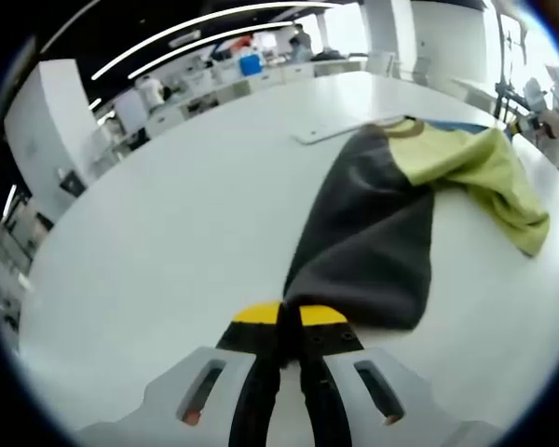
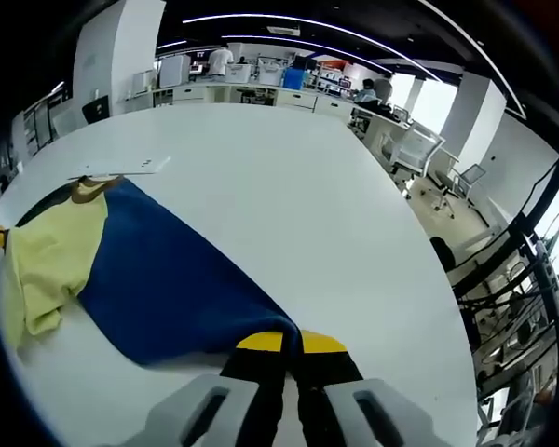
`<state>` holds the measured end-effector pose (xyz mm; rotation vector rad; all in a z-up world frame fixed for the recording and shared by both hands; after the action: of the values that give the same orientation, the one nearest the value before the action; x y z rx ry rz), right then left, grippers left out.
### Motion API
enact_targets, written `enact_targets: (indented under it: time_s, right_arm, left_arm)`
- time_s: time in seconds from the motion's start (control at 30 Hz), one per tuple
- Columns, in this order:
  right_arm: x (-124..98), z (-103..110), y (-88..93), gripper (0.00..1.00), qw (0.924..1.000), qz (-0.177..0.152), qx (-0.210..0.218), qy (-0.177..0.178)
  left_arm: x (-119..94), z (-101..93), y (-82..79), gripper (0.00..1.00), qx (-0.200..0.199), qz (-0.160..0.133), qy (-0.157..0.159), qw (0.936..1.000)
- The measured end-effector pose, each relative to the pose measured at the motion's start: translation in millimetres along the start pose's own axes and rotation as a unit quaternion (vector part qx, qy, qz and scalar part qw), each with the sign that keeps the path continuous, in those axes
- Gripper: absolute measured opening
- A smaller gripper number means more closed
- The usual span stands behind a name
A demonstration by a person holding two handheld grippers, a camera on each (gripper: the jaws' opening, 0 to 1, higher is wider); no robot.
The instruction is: Fold the garment on the visible template until the final outline fits inside the template.
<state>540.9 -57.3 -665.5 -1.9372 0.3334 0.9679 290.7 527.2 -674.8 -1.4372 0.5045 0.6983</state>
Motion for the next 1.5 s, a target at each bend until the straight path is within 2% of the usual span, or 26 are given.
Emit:
enact_targets:
  time_s: [0.13,0.2,0.27,0.3,0.43,0.6,0.67,0.77,0.87,1.03,1.1,1.23,1.37,1.4,1.5]
  right_arm:
    - [1,0,2.8,0.0,0.9999,0.002,0.012,-0.009]
    - [0,0,3.8,0.04,0.9998,0.003,0.017,-0.01]
    - [-2,-1,4.6,0.08,0.9998,0.004,0.02,-0.008]
    - [-3,-1,5.0,0.1,0.9998,0.004,0.019,-0.007]
    - [-10,-1,2.8,0.23,0.9997,-0.009,0.022,-0.006]
    - [-25,10,-5.9,0.43,0.9982,-0.045,0.027,-0.028]
    - [-33,19,-13.5,0.48,0.9958,-0.071,0.026,-0.052]
    - [-46,30,-22.5,0.58,0.9929,-0.093,0.019,-0.072]
    - [-57,41,-32.6,0.62,0.9877,-0.12,0.015,-0.099]
    - [-70,59,-38.1,0.7,0.9823,-0.125,0.013,-0.139]
    - [-77,69,-39.6,0.71,0.9789,-0.129,0.01,-0.158]
    - [-89,89,-42.6,0.74,0.9721,-0.136,-0.005,-0.191]
    - [-103,113,-44.5,0.78,0.9604,-0.143,-0.014,-0.238]
    - [-105,117,-43.9,0.79,0.9589,-0.143,-0.019,-0.244]
    - [-112,130,-42.3,0.81,0.9548,-0.143,-0.038,-0.258]
  left_arm:
    - [-1,2.6,0.6,0.04,0.005,0.0,-0.007,1.0]
    - [-3,4.8,0.9,0.07,0.0,-0.003,-0.013,0.9999]
    - [-9,5.2,2.1,0.11,-0.038,0.002,-0.024,0.999]
    - [-10,5.5,-0.4,0.13,-0.033,-0.006,-0.022,0.9992]
    - [-21,2.0,-5.2,0.22,-0.031,-0.023,-0.023,0.999]
    - [-32,-8.3,-13.2,0.38,-0.053,-0.059,0.006,0.9968]
    - [-36,-12.0,-15.2,0.47,-0.059,-0.07,0.015,0.9957]
    - [-45,-20.6,-17.8,0.52,-0.071,-0.086,0.019,0.9935]
    - [-49,-24.6,-18.9,0.58,-0.076,-0.091,0.025,0.9926]
    - [-55,-29.7,-21.9,0.69,-0.08,-0.104,0.037,0.9907]
    - [-58,-34.1,-24.0,0.74,-0.089,-0.117,0.051,0.9878]
    - [-65,-42.0,-22.1,0.82,-0.086,-0.116,0.057,0.9879]
    - [-74,-54.5,-20.4,0.91,-0.083,-0.125,0.076,0.9857]
    - [-78,-60.9,-20.5,0.93,-0.086,-0.132,0.093,0.9831]
    - [-84,-69.4,-16.3,0.98,-0.075,-0.128,0.1,0.9838]
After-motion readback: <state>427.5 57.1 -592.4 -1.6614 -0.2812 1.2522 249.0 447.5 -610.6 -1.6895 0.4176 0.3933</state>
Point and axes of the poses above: the point that each gripper's makers call its tool centre point, and the gripper's own axes: x roughly forward along the fingers, z roughly to its left, y roughly out of its underside, the point moved 5 cm from there along -x, roughly backward along the fingers, and after that the axes turned 8 degrees about -x, right-handed, at the moved point
